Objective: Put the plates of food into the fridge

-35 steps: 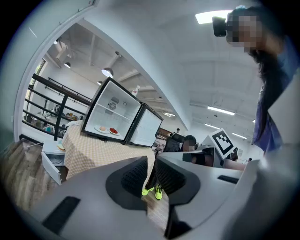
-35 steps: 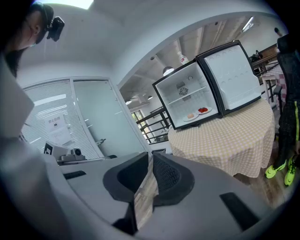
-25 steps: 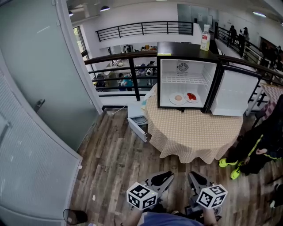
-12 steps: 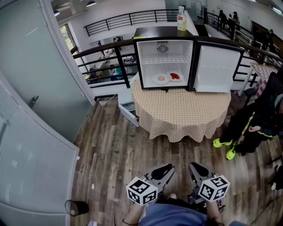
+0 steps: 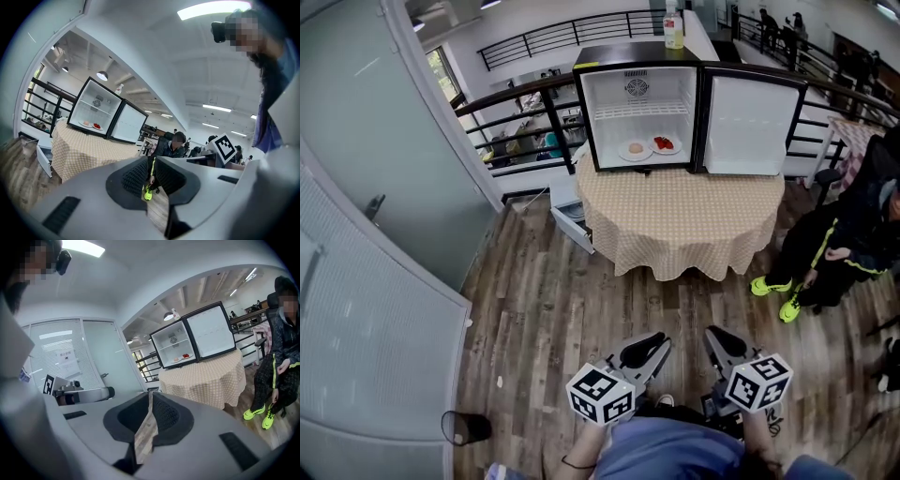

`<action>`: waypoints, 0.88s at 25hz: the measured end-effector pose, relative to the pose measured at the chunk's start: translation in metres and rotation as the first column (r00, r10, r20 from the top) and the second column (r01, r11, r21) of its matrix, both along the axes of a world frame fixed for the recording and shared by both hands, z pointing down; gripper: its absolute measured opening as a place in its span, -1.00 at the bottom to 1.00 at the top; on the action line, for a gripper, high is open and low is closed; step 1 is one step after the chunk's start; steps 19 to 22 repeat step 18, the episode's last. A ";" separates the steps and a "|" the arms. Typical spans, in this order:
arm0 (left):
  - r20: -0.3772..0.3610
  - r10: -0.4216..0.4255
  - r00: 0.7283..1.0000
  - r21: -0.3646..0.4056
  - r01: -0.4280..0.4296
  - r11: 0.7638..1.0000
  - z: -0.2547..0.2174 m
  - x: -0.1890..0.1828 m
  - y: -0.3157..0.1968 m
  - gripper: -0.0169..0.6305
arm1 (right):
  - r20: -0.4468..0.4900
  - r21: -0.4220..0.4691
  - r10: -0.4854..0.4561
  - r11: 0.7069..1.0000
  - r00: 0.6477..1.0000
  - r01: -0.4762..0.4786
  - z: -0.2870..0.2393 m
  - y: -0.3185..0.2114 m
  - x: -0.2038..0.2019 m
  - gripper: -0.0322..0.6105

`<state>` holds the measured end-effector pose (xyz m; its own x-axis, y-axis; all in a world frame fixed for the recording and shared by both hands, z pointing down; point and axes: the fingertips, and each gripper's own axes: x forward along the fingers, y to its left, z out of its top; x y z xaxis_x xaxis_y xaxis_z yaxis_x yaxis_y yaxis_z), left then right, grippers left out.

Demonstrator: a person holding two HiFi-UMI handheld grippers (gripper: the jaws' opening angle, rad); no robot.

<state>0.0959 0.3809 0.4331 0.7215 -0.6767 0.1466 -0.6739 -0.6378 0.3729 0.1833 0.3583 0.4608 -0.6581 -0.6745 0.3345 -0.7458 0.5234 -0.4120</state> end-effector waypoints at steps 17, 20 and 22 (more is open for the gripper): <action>-0.004 0.014 1.000 0.030 -0.013 0.999 -0.008 0.012 0.013 -0.76 | 0.010 0.033 0.077 0.996 0.997 -0.077 -0.013 0.006 0.031 -0.78; -0.003 0.013 1.000 0.031 -0.013 0.999 -0.008 0.012 0.013 -0.76 | 0.013 0.036 0.085 0.996 0.996 -0.086 -0.014 0.005 0.033 -0.78; -0.003 0.013 1.000 0.031 -0.013 0.999 -0.008 0.012 0.013 -0.76 | 0.013 0.036 0.085 0.996 0.996 -0.086 -0.014 0.005 0.033 -0.78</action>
